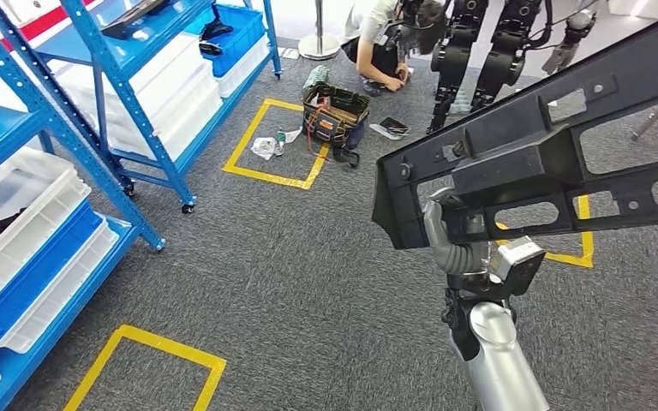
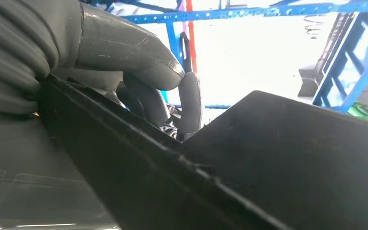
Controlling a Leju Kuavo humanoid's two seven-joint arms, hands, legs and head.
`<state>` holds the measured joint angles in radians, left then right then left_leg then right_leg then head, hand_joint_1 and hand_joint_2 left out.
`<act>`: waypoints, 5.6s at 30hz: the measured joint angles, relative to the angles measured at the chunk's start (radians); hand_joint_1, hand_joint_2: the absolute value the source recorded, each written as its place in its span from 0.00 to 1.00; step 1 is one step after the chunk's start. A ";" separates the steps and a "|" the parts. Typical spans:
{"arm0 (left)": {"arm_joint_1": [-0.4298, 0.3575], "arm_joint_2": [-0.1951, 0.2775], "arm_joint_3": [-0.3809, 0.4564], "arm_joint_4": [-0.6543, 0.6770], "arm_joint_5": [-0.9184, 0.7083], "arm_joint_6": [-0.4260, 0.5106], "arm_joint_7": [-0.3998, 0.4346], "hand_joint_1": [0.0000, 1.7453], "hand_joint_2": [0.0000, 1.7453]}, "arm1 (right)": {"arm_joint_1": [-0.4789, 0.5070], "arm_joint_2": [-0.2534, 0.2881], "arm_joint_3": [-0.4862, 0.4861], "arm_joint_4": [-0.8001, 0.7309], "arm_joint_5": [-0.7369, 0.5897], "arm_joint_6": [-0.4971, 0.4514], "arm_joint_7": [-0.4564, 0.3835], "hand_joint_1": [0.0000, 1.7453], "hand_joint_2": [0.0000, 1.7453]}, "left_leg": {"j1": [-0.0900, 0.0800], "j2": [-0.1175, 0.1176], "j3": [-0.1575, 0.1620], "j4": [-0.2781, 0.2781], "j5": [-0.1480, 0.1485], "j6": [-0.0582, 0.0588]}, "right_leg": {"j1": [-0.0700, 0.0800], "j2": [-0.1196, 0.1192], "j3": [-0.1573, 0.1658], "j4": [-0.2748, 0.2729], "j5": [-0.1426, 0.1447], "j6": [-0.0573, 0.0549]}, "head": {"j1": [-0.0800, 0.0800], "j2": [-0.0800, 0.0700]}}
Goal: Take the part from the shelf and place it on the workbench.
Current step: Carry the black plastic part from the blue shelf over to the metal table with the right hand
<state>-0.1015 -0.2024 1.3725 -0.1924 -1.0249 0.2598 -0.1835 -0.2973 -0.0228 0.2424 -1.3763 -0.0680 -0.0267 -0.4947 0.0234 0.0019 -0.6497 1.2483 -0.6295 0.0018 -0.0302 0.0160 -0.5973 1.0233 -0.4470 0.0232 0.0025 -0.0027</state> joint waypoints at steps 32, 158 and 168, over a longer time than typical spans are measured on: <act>-0.004 0.002 0.009 0.000 -0.009 -0.010 0.011 0.00 1.00 | -0.096 0.016 0.199 0.066 -0.074 0.130 0.020 1.00 1.00 | -0.010 -0.004 -0.039 0.050 0.006 0.009 | 0.009 0.022 -0.008 -0.013 0.018 -0.014 | -0.004 0.000; 0.006 0.017 -0.039 0.000 -0.064 -0.056 -0.006 0.00 1.00 | 0.009 -0.006 0.224 0.082 -0.067 0.069 0.036 1.00 1.00 | 0.006 -0.037 0.023 -0.108 0.108 -0.015 | 0.007 0.065 -0.021 0.004 0.019 -0.008 | -0.008 0.000; 0.003 0.014 -0.040 0.000 -0.067 -0.061 -0.013 0.00 1.00 | 0.011 -0.012 0.224 0.082 -0.055 0.069 0.025 1.00 1.00 | -0.010 -0.054 0.077 -0.213 0.136 0.024 | 0.017 0.038 -0.026 -0.009 0.033 0.021 | 0.000 0.000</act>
<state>-0.0987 -0.1883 1.3325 -0.1923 -1.0915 0.1990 -0.1962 -0.2867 -0.0352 0.4669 -1.2943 -0.1228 0.0420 -0.4695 0.0132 -0.0516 -0.5722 1.0353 -0.4934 0.0257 -0.0127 0.0541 -0.6236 1.0145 -0.4138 0.0437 0.0030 -0.0027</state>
